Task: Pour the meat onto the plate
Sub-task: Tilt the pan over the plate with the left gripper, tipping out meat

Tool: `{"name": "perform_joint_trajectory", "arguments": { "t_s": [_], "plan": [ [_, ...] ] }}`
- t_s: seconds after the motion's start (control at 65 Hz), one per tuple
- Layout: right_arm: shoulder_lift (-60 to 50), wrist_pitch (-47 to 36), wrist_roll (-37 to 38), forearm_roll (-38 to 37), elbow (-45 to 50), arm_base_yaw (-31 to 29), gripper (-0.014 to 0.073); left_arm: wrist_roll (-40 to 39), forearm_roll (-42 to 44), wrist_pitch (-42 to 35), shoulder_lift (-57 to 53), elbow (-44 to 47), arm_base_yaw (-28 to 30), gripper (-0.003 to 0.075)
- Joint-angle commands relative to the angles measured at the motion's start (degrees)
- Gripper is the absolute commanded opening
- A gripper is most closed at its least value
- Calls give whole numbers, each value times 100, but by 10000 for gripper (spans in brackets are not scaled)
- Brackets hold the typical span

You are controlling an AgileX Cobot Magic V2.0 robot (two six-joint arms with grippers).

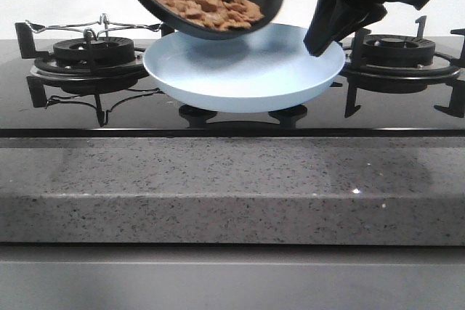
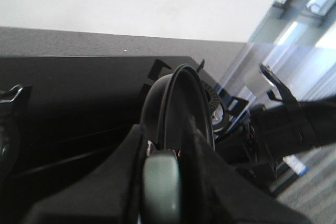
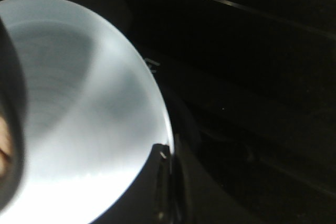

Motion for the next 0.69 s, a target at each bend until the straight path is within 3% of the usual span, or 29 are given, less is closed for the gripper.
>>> {"name": "perform_joint_trajectory", "arguments": {
  "t_s": [0.0,0.277,0.677],
  "plan": [
    [-286,-208,-57,51,-109,-6,-114,539,-494,-27,-176,-200,-243,-20],
    [-286,-208,-57,51,-109,-6,-114,2153,-539,-232,-176,-210,-648,-20],
    [-286,-208,-57,51,-109,-6,-114,3911,-679,-124,-176,-210,-645,-20]
  ]
}}
